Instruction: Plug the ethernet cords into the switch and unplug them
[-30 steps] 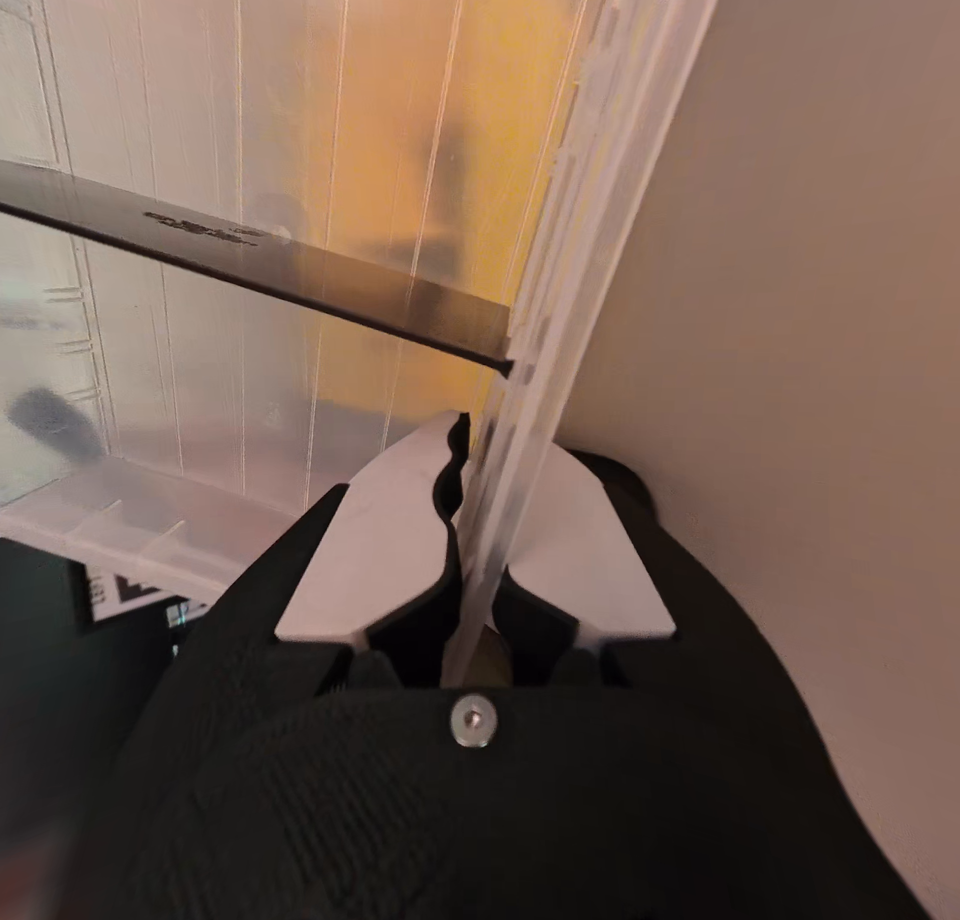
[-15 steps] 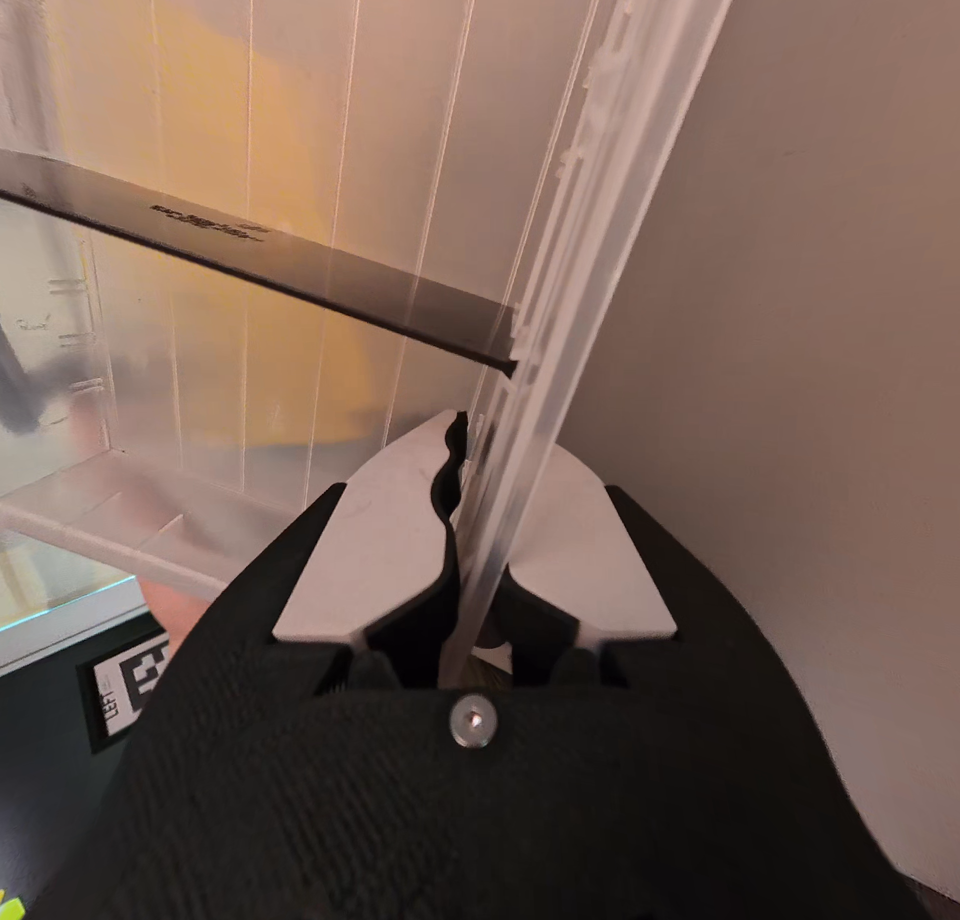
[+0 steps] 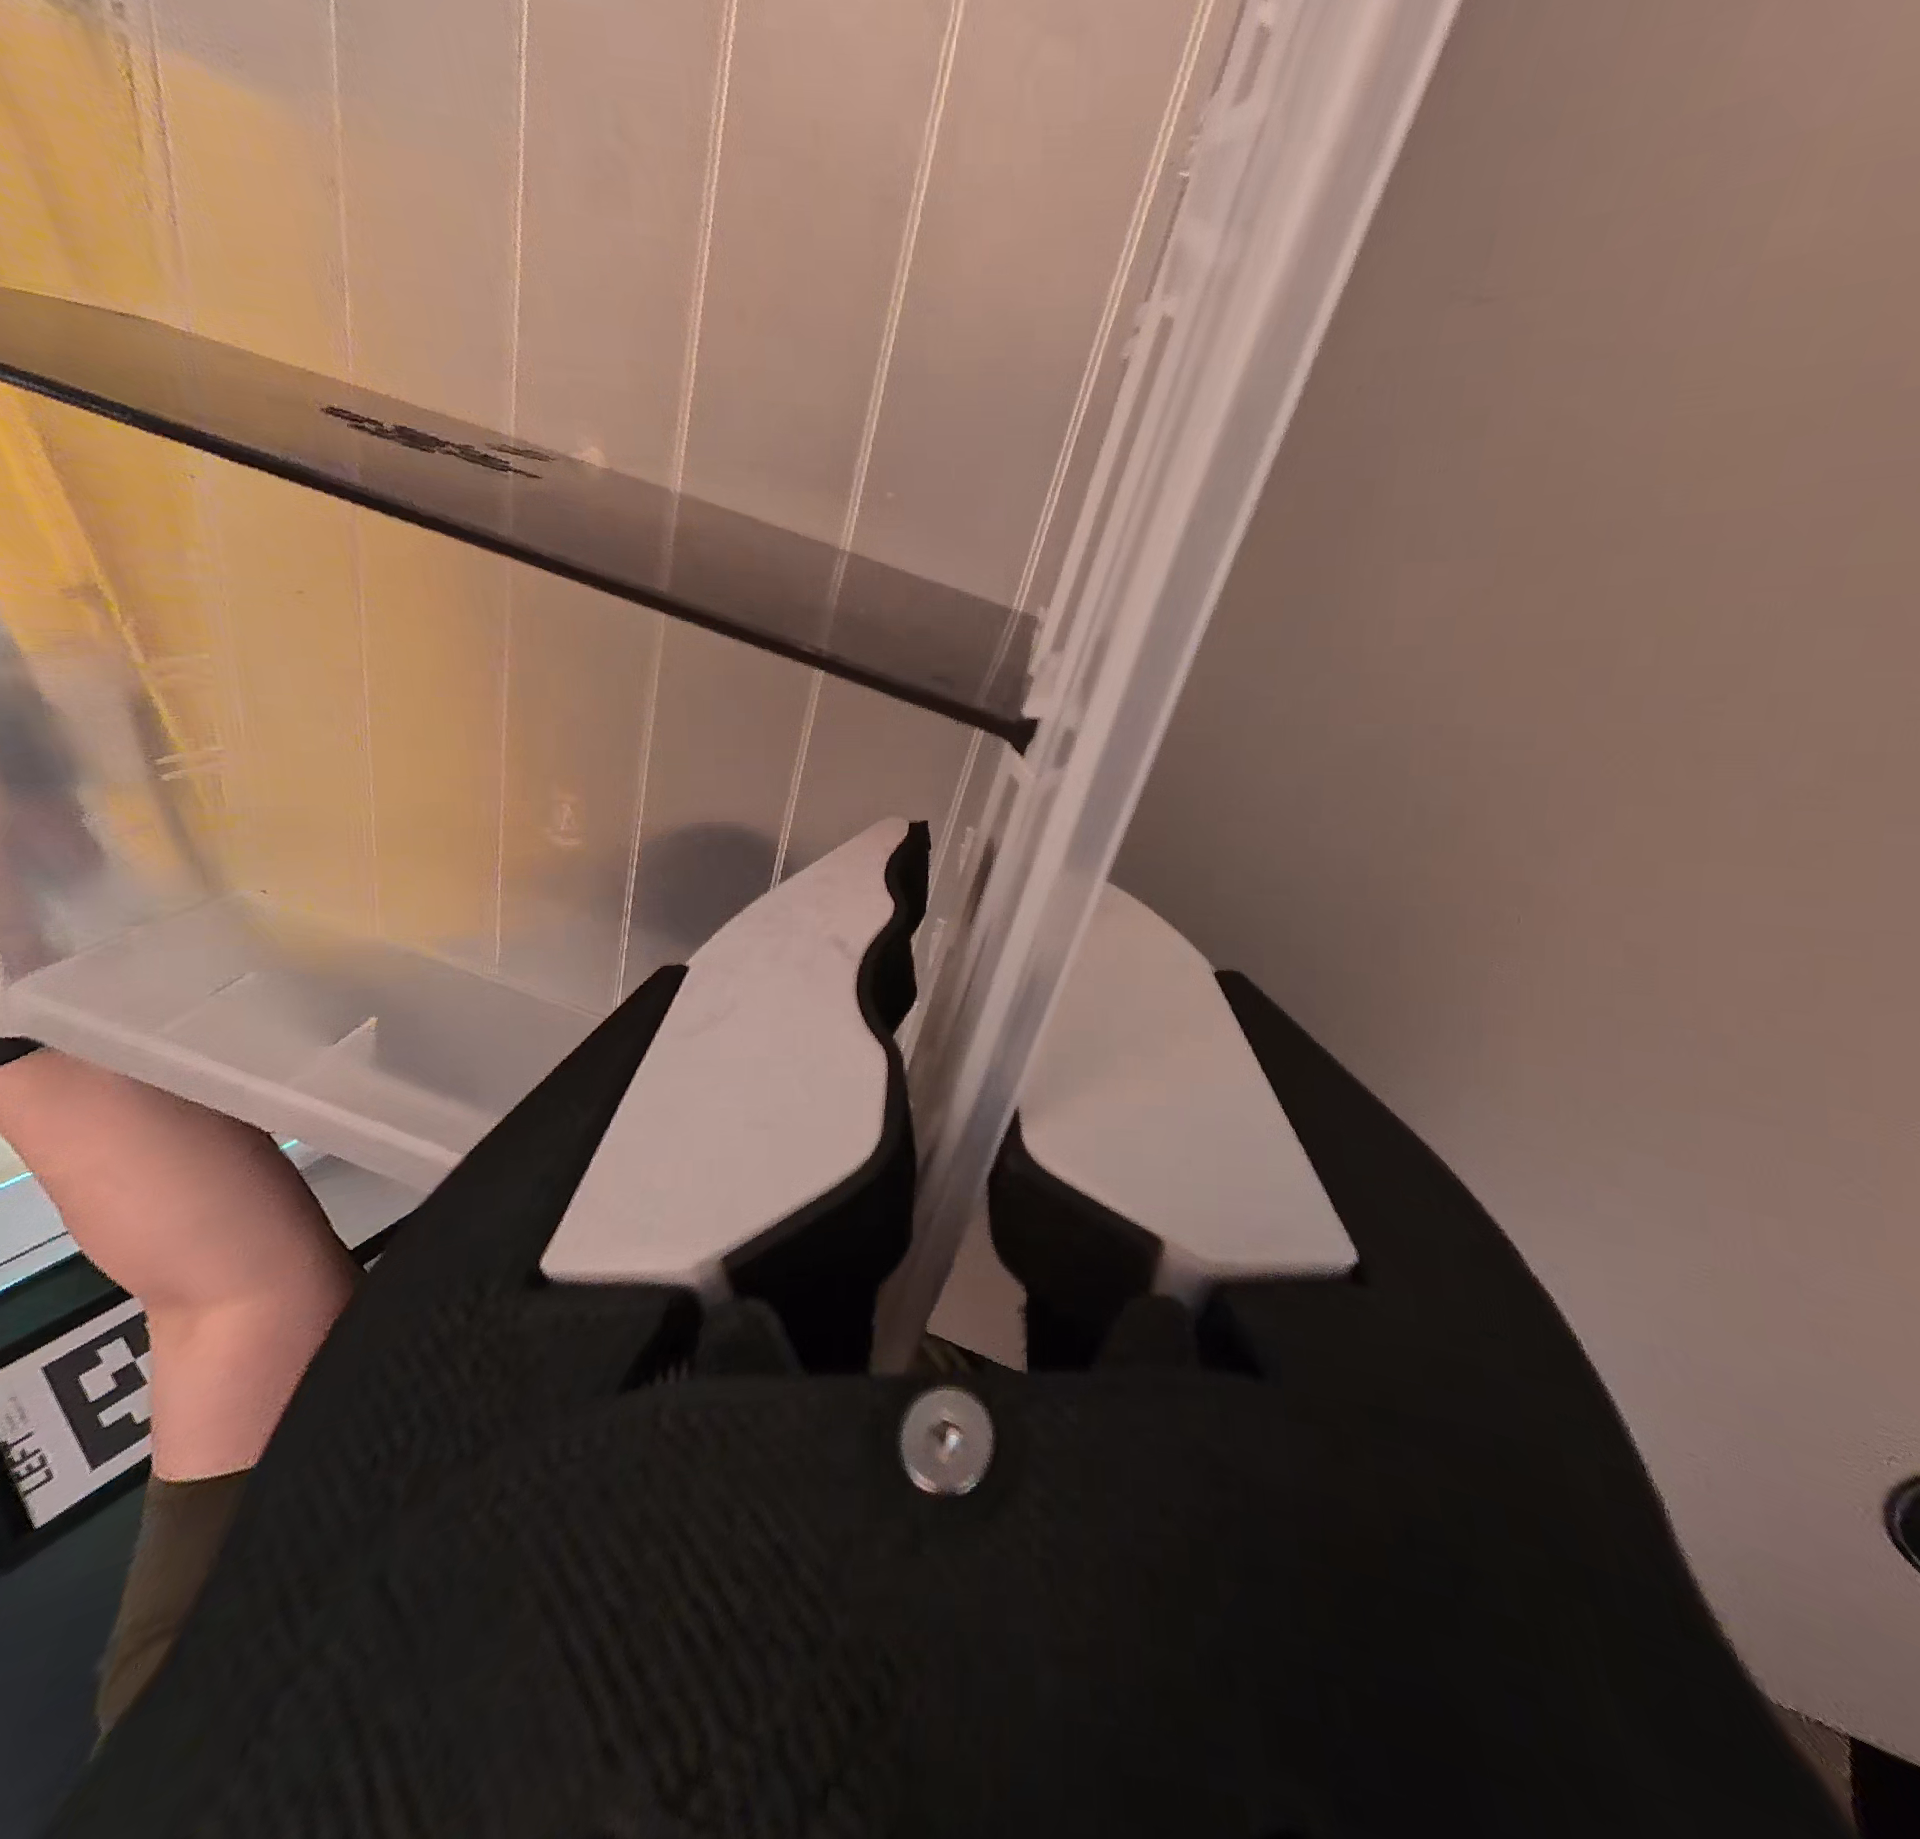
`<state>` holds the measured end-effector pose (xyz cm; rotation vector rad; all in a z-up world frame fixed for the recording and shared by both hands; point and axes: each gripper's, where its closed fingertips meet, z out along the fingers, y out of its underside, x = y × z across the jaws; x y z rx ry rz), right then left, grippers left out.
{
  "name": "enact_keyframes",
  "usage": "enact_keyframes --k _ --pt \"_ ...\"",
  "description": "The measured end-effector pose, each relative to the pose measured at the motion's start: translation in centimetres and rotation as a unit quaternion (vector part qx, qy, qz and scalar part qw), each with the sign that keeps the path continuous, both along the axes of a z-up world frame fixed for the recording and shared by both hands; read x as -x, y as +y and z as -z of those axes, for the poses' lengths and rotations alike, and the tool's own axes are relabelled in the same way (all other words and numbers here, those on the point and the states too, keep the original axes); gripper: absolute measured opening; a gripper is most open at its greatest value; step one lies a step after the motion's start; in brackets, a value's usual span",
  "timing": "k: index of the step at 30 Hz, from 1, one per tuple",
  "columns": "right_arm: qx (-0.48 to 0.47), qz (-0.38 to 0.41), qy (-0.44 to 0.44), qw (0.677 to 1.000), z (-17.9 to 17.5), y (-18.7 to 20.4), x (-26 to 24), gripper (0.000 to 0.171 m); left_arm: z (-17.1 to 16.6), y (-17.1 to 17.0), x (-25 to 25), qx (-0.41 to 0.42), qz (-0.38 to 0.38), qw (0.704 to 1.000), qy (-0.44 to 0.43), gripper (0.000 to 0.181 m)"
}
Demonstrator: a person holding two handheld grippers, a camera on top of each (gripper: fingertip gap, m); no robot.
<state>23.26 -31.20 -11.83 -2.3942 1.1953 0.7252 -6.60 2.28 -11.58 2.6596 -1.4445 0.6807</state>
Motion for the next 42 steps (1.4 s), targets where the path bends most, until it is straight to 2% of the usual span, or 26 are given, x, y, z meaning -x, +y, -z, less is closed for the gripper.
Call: enact_keyframes --k 8,15,22,27,42 --pt "0.009 -0.021 -0.012 1.0 0.1 2.7 0.8 0.012 -0.1 5.9 7.9 -0.025 -0.05 0.998 0.006 0.019" --pt "0.043 -0.068 -0.048 0.996 0.5 5.2 1.6 0.011 -0.3 10.9 16.4 -0.028 -0.138 0.99 0.001 0.018" --pt "0.057 -0.098 -0.062 0.992 0.9 7.1 2.2 0.011 -0.4 13.7 23.2 -0.036 -0.196 0.98 0.012 0.018" --pt "0.055 -0.099 -0.061 0.992 0.8 7.6 2.2 0.011 -0.5 14.3 25.0 -0.034 -0.217 0.975 0.007 0.019" --pt "0.053 -0.094 -0.061 0.992 0.9 7.3 1.9 0.01 -0.4 14.3 25.1 -0.043 -0.218 0.975 0.011 0.018"
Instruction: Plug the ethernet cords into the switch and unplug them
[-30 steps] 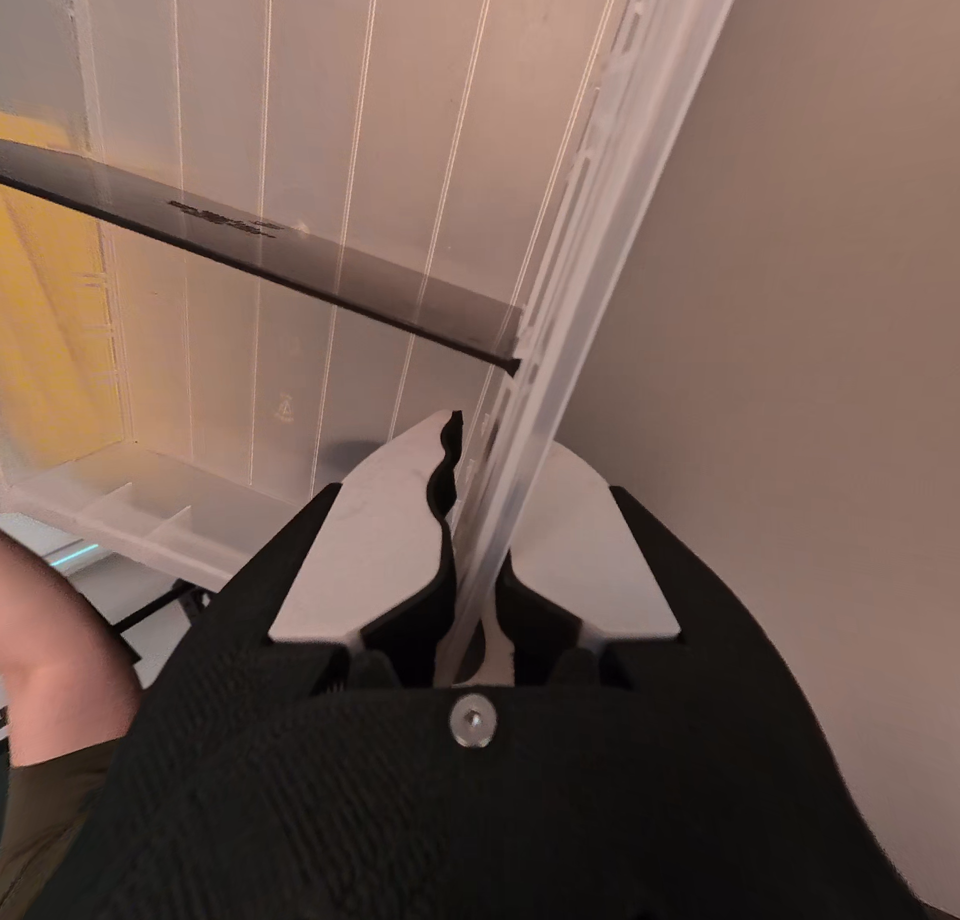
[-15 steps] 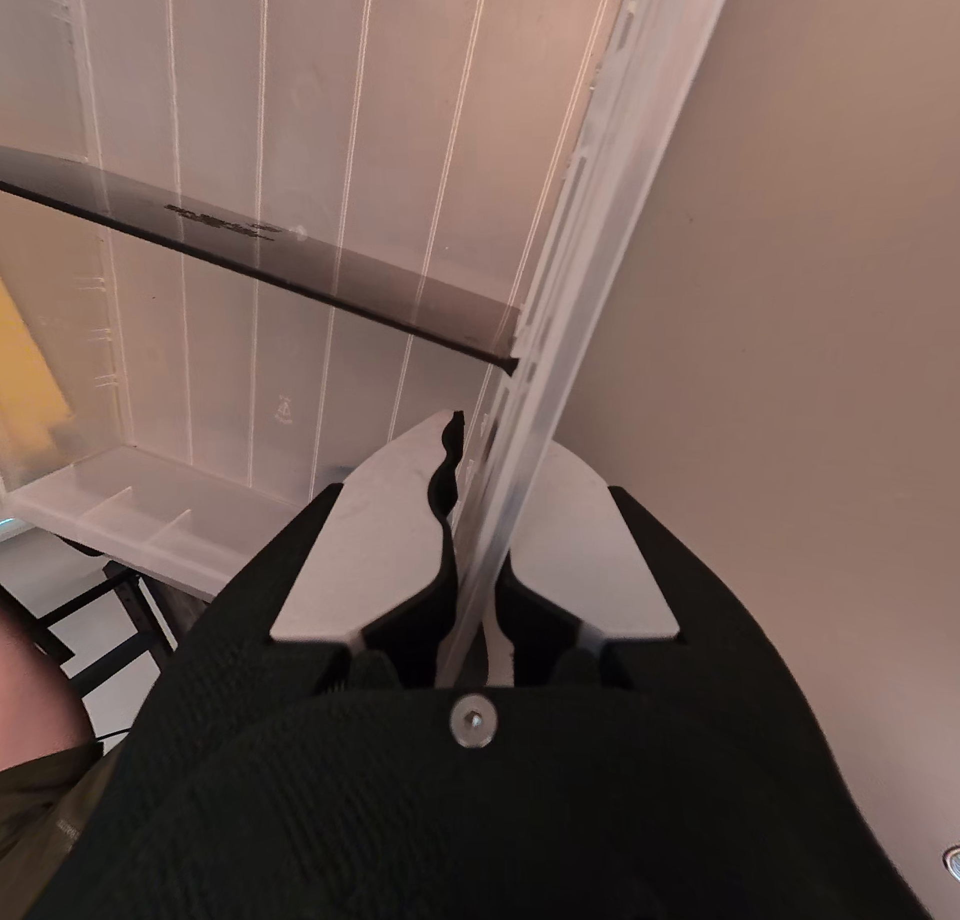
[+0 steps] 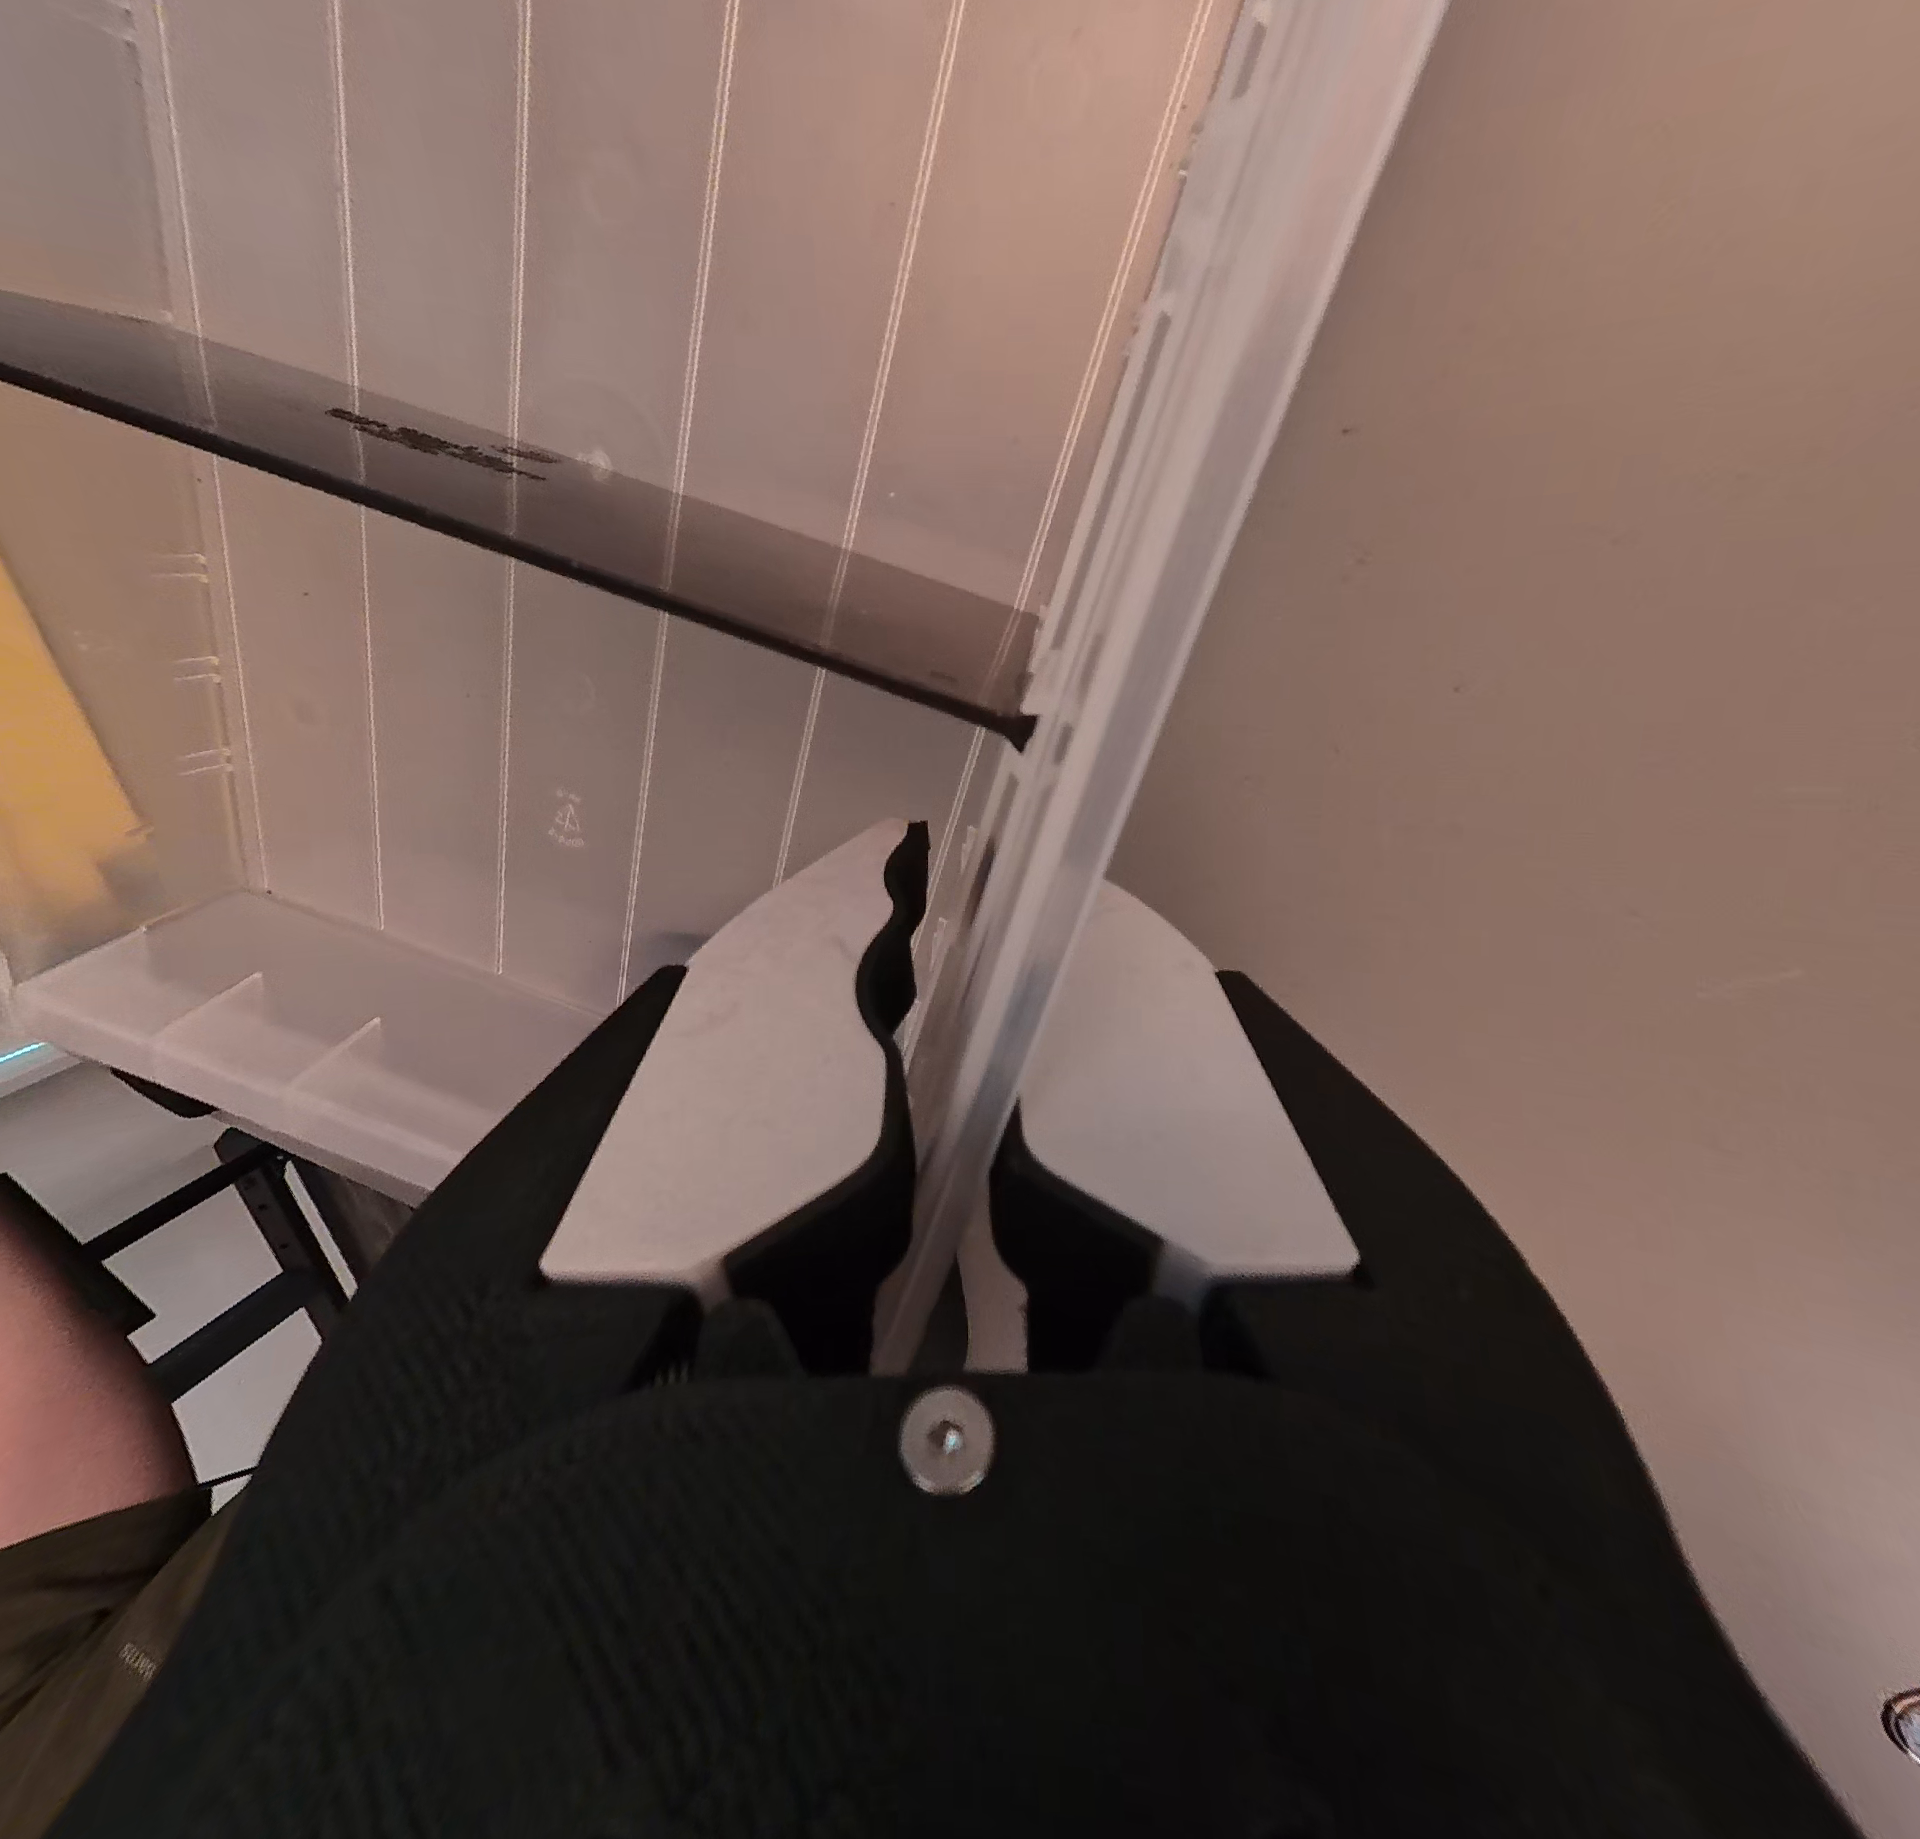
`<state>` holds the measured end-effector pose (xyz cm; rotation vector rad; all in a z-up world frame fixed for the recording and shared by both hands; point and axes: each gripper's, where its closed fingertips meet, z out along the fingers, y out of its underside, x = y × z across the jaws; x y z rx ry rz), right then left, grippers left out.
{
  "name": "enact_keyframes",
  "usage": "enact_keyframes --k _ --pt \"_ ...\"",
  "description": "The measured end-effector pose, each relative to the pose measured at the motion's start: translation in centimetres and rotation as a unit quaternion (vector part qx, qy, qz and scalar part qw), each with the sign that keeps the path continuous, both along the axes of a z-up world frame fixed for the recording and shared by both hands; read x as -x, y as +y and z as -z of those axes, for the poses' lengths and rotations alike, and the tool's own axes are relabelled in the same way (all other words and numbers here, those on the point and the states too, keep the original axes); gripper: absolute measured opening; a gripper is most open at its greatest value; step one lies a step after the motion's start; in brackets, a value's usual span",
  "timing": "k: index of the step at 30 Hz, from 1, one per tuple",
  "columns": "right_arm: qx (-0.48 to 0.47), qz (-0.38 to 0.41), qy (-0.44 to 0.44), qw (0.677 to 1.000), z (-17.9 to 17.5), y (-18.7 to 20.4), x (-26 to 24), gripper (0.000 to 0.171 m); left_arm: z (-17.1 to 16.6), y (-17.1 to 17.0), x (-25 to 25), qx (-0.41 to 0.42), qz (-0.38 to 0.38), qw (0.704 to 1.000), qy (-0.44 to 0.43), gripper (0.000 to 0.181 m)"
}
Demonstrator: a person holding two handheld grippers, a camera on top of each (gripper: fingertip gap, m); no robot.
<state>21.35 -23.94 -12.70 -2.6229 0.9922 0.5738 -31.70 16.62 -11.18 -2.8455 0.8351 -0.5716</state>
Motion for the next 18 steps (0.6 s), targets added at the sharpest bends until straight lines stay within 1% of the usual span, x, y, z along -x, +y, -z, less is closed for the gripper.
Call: enact_keyframes --k 12,18 --pt "0.009 -0.011 -0.011 1.0 0.0 0.2 0.0 0.011 0.0 0.2 0.2 0.005 -0.008 1.0 -0.023 0.018" --pt "0.036 -0.033 -0.043 0.998 0.2 -0.2 -0.8 0.01 -0.1 0.7 1.3 0.001 -0.02 0.999 -0.03 0.018"
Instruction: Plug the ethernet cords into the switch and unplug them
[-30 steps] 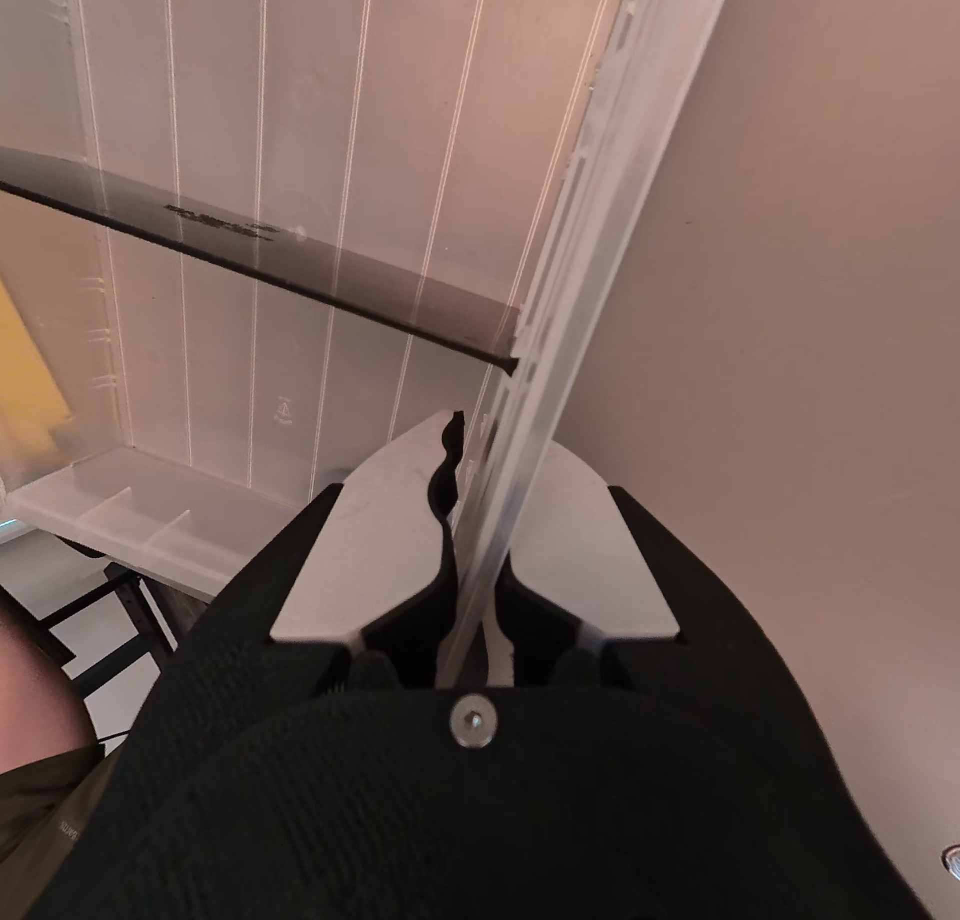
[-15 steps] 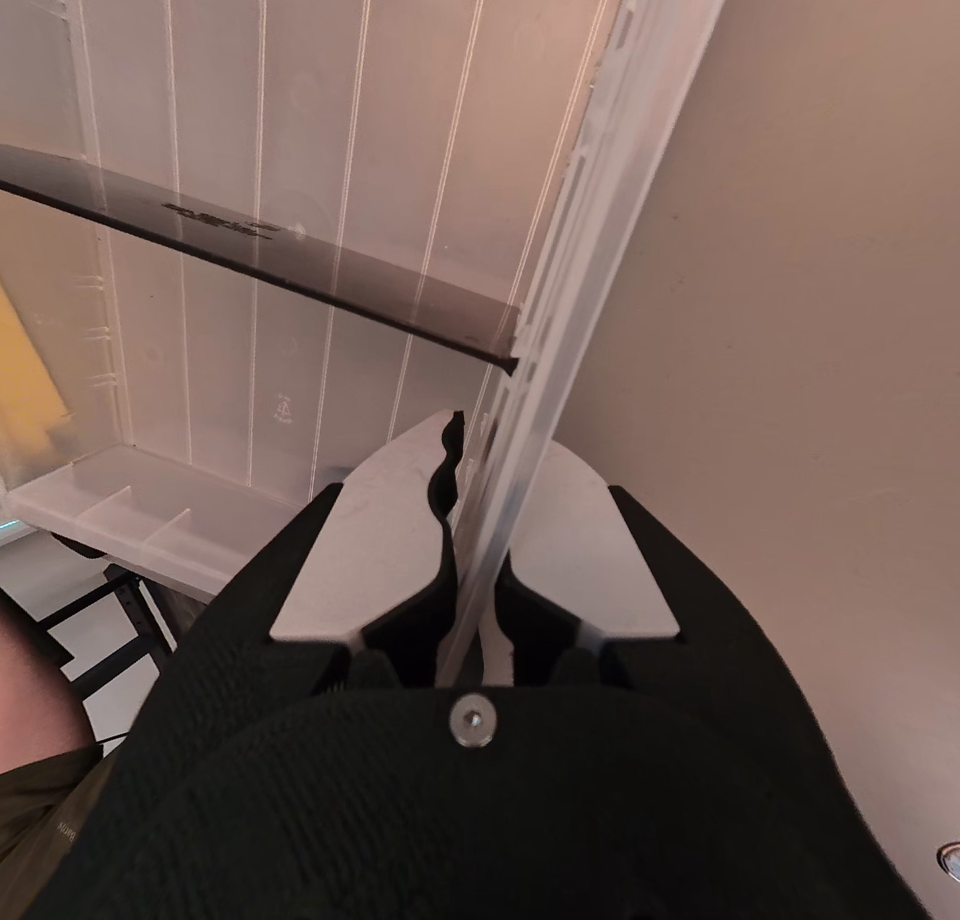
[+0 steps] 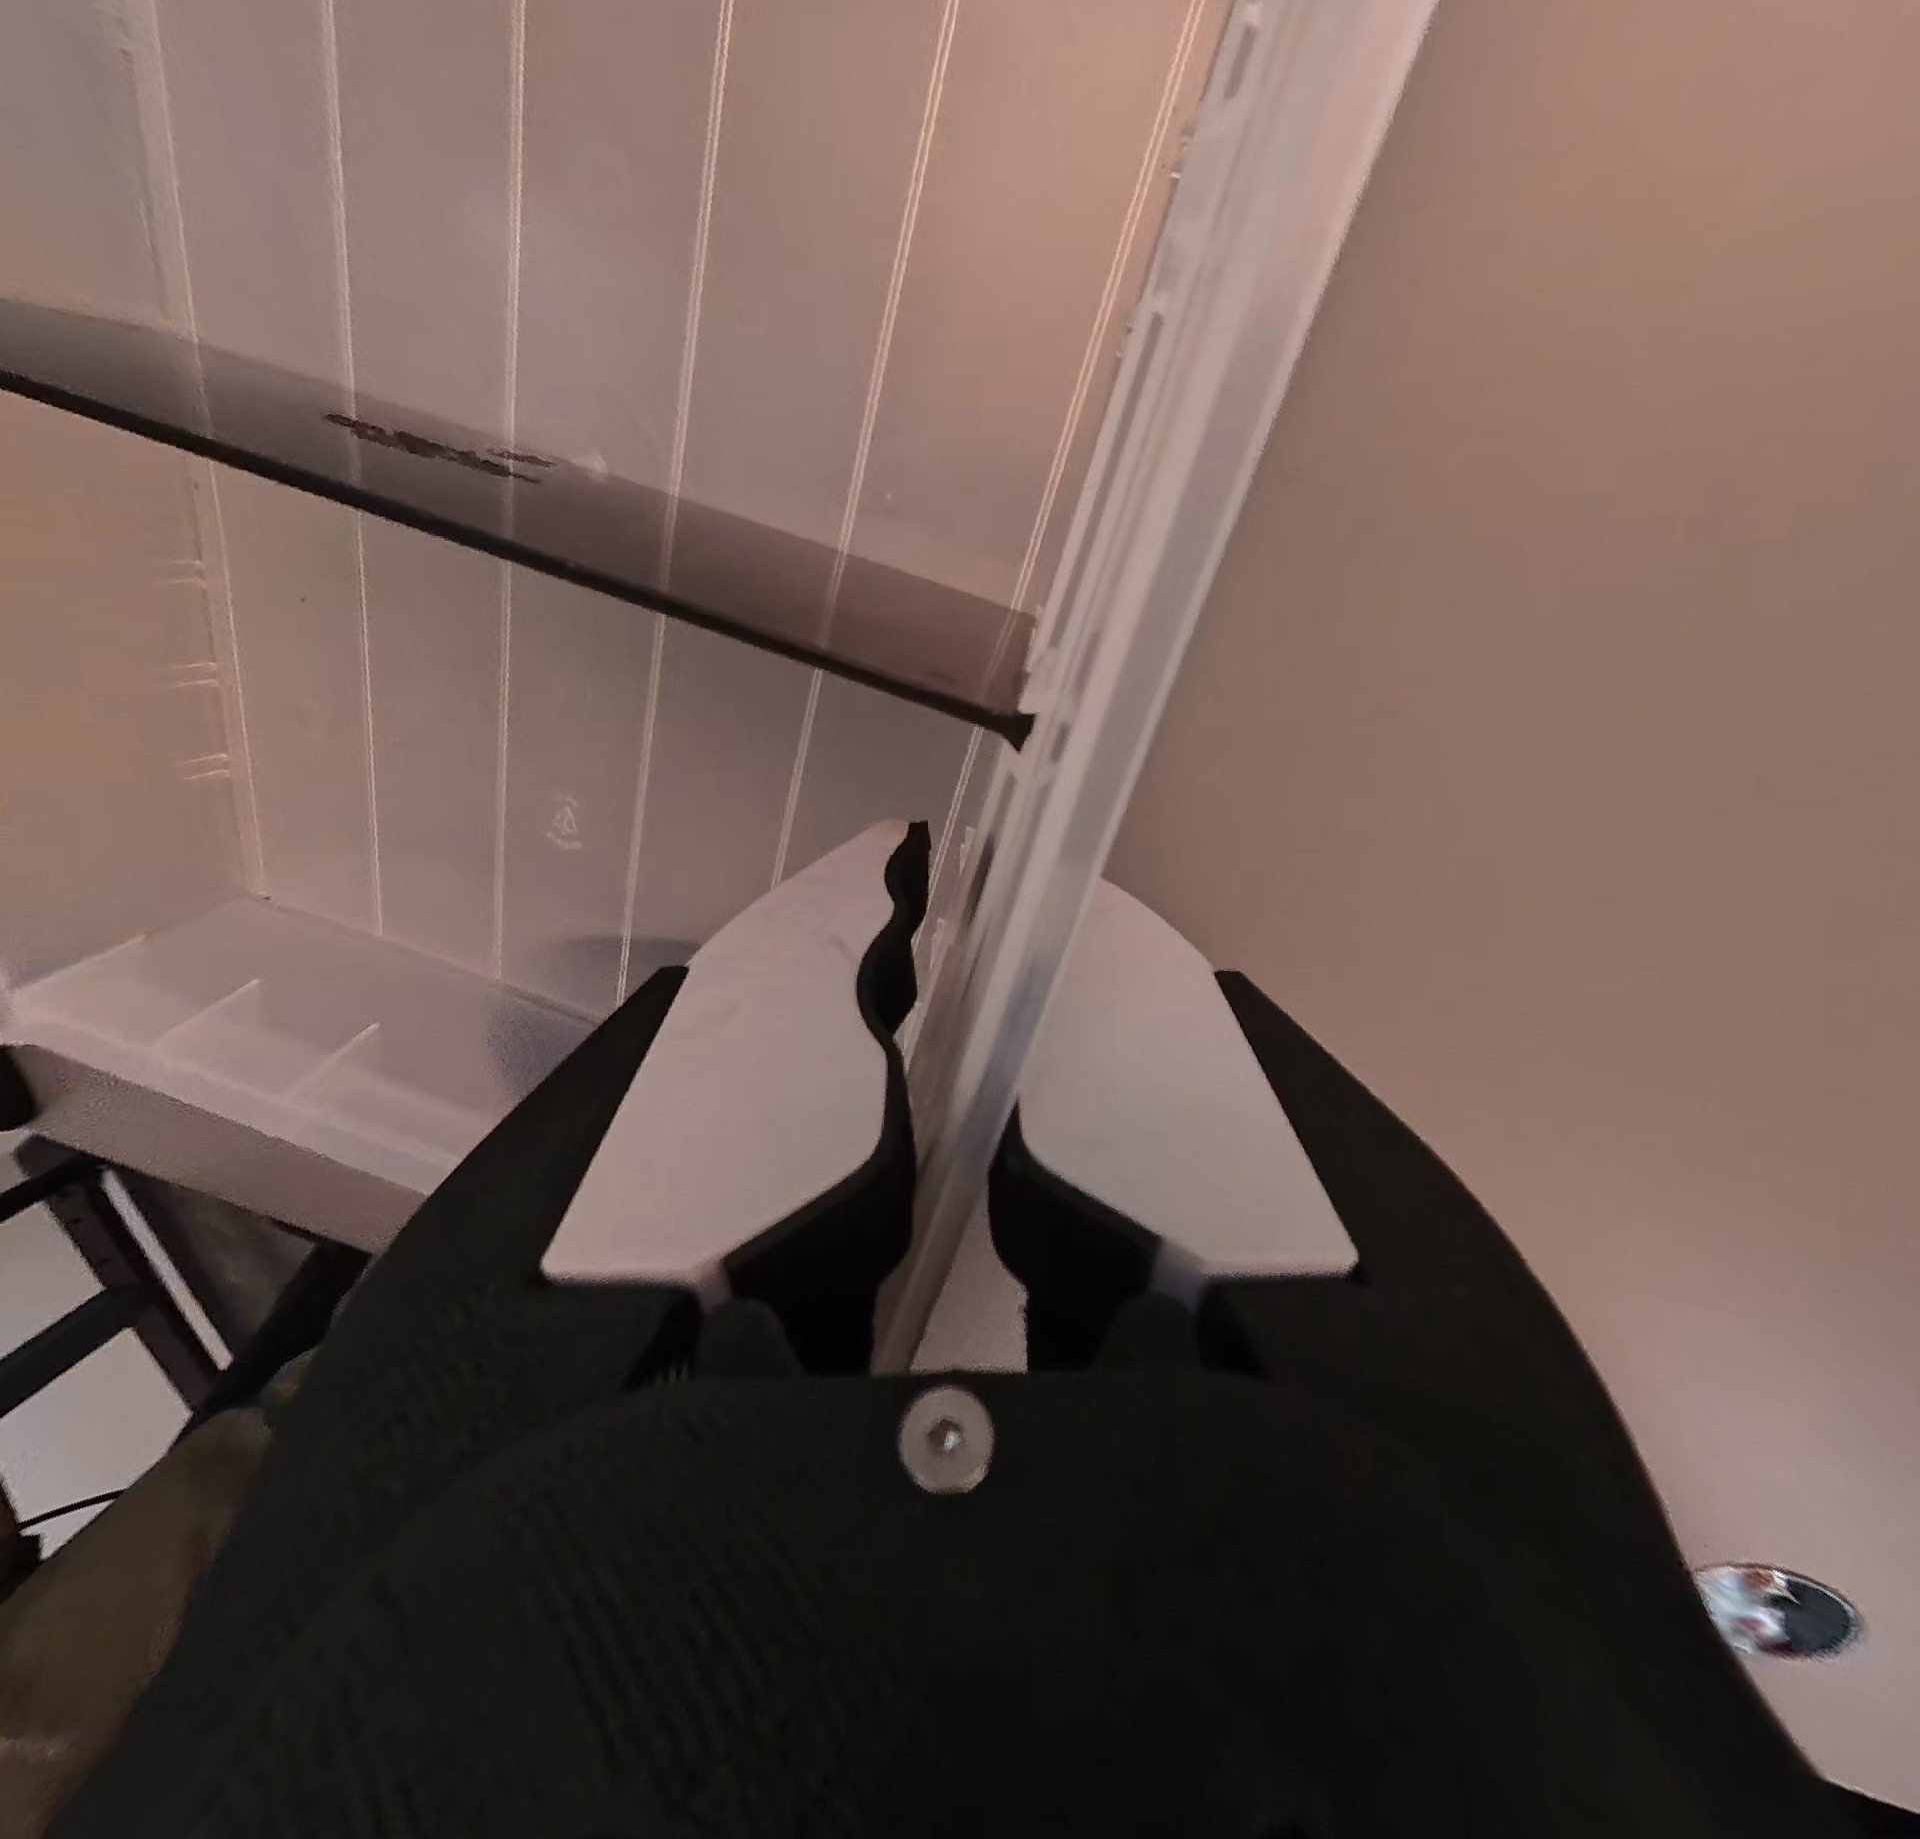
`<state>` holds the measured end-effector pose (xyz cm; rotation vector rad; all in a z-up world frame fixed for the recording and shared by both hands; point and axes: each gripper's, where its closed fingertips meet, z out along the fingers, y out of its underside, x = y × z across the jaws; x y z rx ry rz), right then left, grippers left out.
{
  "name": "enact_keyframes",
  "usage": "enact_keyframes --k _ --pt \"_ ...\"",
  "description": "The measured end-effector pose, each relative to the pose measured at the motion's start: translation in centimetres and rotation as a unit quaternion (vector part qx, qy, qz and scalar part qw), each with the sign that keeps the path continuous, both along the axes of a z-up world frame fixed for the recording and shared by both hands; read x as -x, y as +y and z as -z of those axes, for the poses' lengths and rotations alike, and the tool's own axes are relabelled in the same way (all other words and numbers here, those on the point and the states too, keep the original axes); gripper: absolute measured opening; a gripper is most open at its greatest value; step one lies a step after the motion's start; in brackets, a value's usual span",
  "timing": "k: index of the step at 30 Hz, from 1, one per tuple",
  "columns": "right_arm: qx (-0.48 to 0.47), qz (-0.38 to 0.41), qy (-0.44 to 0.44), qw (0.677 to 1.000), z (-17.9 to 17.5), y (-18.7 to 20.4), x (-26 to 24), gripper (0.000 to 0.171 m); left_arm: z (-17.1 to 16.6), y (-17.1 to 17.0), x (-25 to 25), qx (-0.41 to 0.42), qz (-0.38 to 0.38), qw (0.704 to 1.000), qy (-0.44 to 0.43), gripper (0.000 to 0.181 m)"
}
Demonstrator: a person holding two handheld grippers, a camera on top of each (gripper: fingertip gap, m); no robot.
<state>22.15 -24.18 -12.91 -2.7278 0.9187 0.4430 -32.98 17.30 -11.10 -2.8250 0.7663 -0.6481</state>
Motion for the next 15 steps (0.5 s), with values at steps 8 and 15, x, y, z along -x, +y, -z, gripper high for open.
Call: enact_keyframes --k 8,15 --pt "0.038 -0.041 -0.05 0.997 0.4 0.2 -1.8 0.008 0.0 1.4 4.0 -0.013 -0.037 0.999 0.004 0.017" --pt "0.052 -0.061 -0.074 0.994 0.8 0.8 -3.3 0.007 -0.1 3.2 8.3 -0.022 -0.071 0.997 0.017 0.016"
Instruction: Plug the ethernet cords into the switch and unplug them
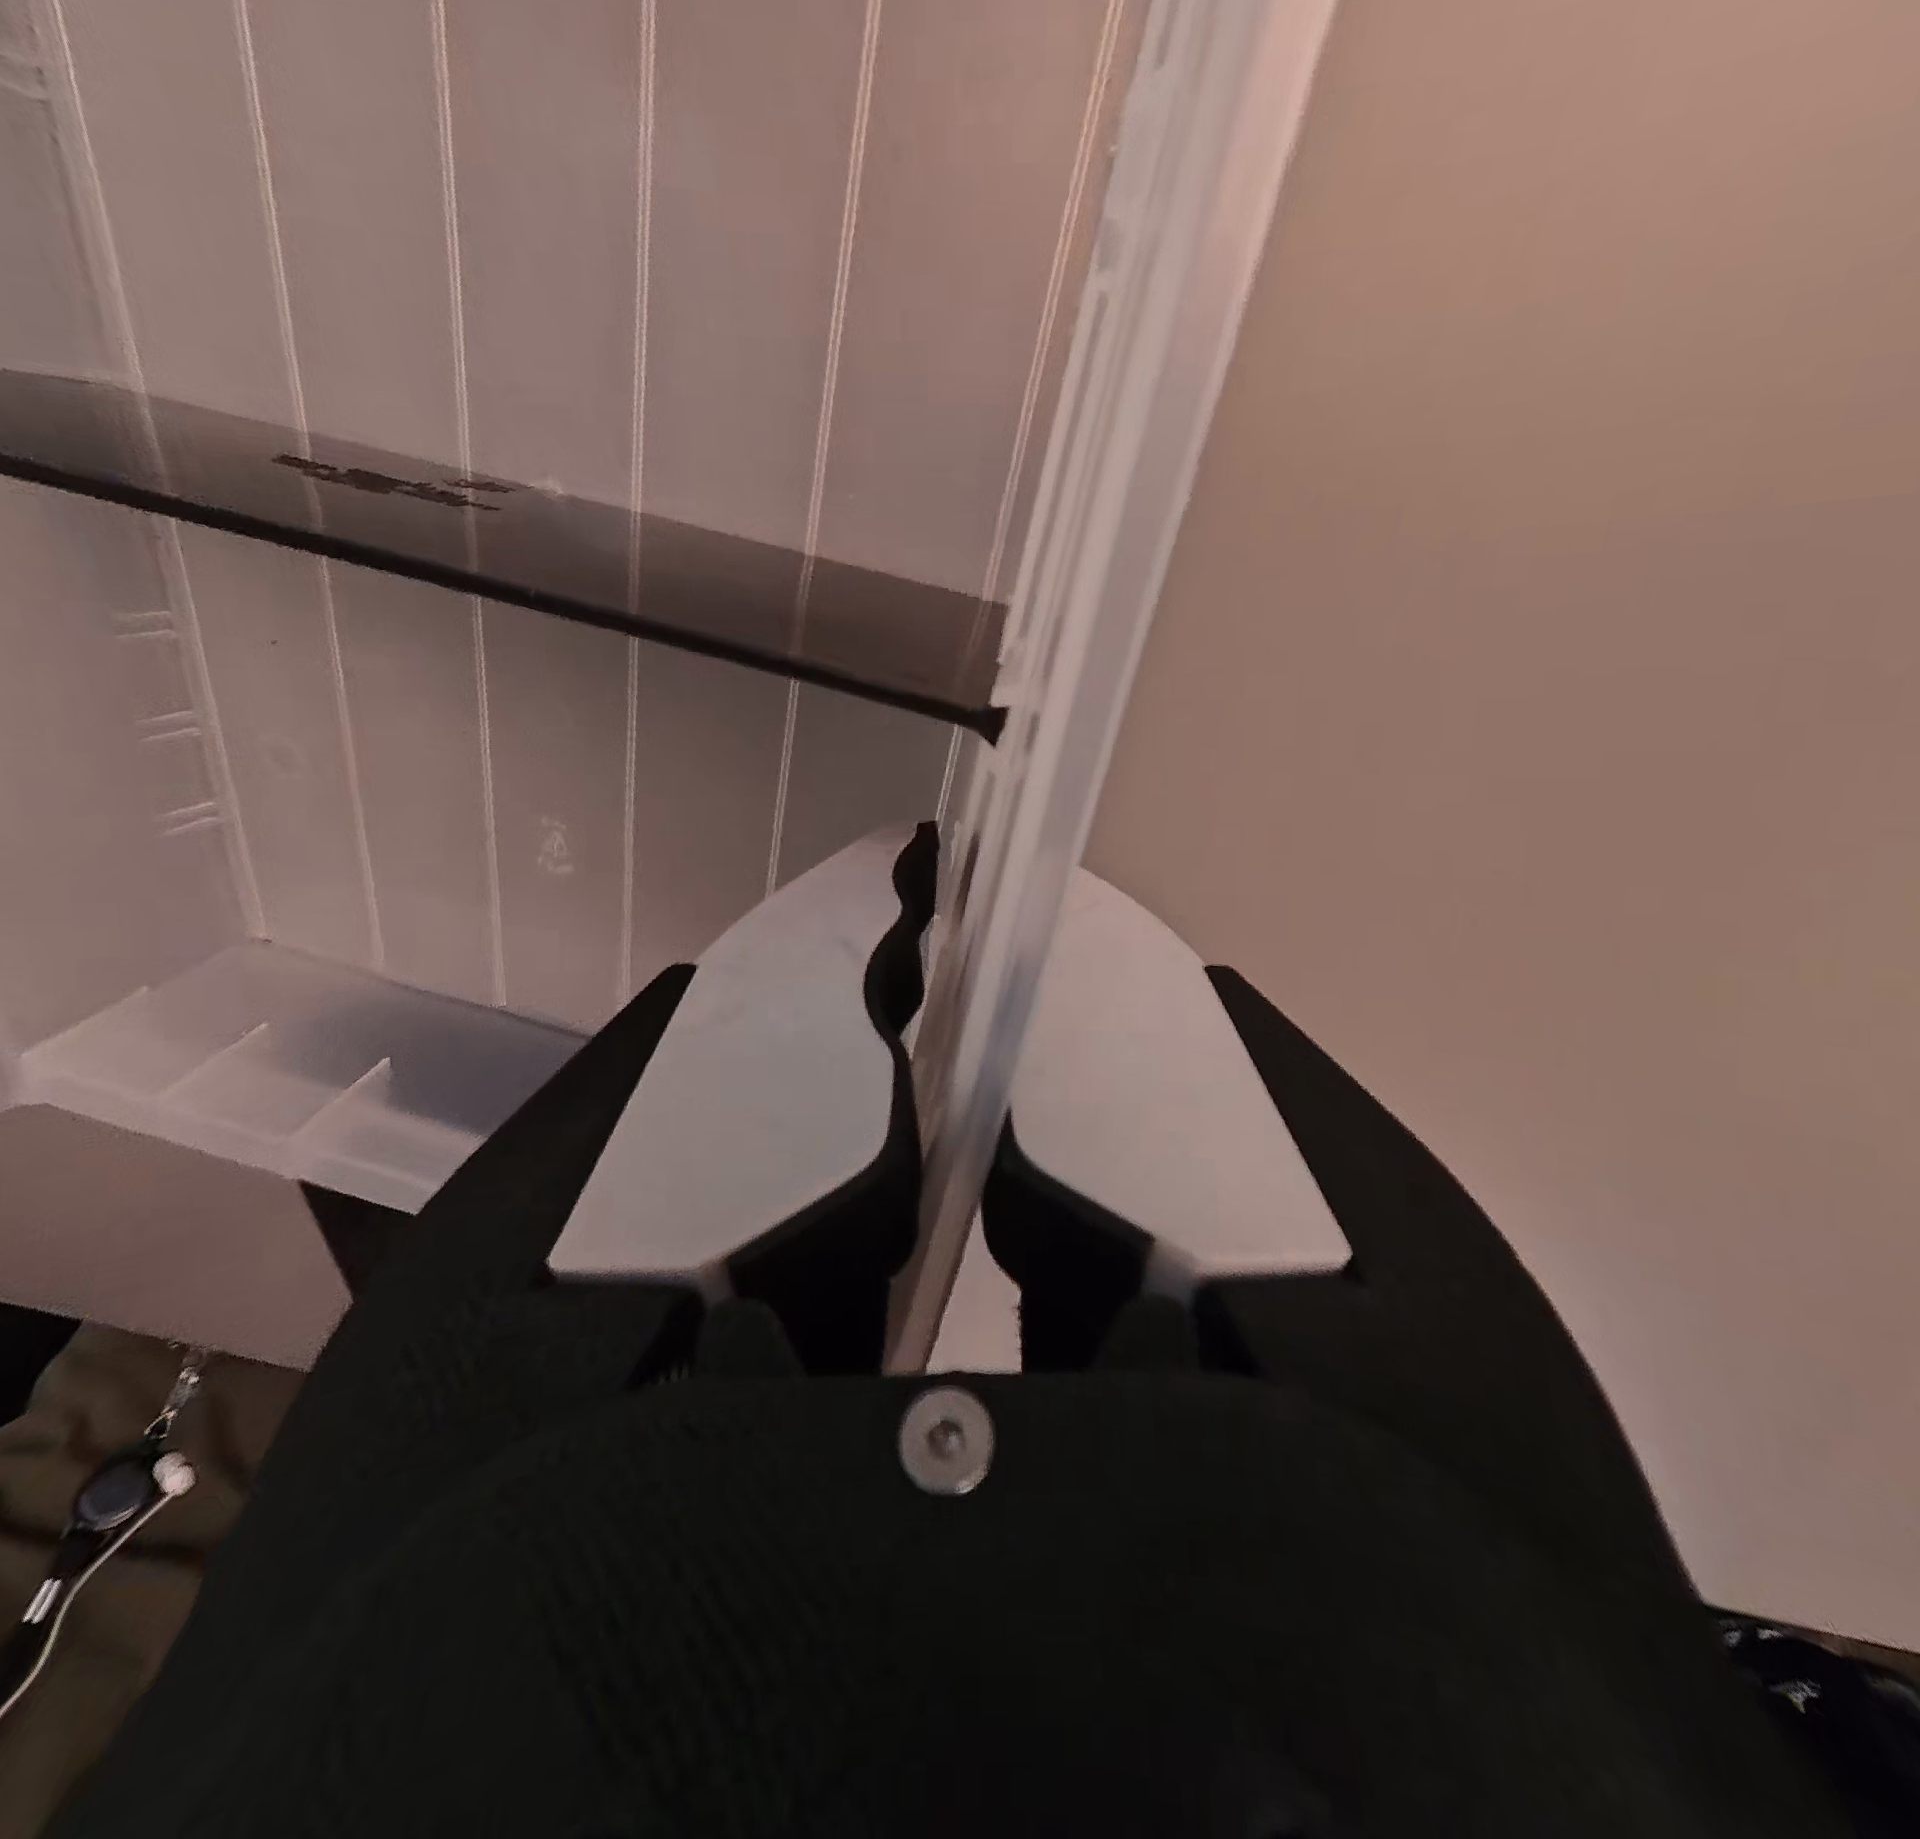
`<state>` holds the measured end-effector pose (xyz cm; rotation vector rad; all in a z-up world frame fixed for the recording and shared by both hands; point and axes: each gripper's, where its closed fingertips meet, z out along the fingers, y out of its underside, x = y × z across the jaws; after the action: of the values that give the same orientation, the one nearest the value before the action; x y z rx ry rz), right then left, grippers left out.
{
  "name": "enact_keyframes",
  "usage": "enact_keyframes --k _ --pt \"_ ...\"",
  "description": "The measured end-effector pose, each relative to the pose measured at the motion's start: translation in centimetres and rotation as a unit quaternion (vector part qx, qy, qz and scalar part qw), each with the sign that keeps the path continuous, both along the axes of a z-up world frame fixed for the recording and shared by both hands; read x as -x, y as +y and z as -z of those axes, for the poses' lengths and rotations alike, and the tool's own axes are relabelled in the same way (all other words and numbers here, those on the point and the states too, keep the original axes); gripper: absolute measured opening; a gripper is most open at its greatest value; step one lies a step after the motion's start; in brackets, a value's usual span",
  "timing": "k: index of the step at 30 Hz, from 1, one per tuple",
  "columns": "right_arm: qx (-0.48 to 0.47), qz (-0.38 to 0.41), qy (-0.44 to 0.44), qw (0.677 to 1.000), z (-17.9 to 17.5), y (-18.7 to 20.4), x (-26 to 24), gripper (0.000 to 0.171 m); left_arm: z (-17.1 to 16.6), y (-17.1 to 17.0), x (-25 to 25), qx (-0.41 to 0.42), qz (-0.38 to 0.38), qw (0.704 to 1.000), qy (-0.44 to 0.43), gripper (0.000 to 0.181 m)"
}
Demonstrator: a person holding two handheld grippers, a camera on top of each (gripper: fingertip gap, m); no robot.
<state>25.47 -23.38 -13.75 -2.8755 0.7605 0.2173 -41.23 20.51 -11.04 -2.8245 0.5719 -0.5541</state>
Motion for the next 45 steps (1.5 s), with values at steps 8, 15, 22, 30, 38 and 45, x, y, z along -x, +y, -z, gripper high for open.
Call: enact_keyframes --k 8,15,22,30,38,45 --pt "0.003 -0.003 -0.007 1.0 0.4 -0.4 -1.7 0.007 0.0 2.1 2.5 -0.007 0.001 1.0 0.011 0.016" --pt "0.004 -0.025 -0.011 1.0 0.4 -0.1 -2.7 0.006 0.0 3.3 3.4 -0.016 0.026 0.999 0.026 0.015" --pt "0.0 -0.039 -0.017 0.999 0.4 0.0 -2.9 0.007 -0.3 3.7 3.5 -0.024 0.022 0.999 0.004 0.015" --pt "0.004 -0.047 -0.033 0.998 0.4 0.0 -3.2 0.01 -0.8 4.0 3.9 -0.055 0.016 0.998 0.004 0.021" --pt "-0.092 -0.032 -0.019 0.995 -1.8 0.8 -2.9 0.025 -4.4 4.5 5.5 -0.116 -0.007 0.992 -0.045 0.054" --pt "-0.171 -0.003 -0.096 0.981 -5.8 -0.2 -4.9 0.031 -7.1 4.2 7.7 -0.145 -0.024 0.987 -0.06 0.055"
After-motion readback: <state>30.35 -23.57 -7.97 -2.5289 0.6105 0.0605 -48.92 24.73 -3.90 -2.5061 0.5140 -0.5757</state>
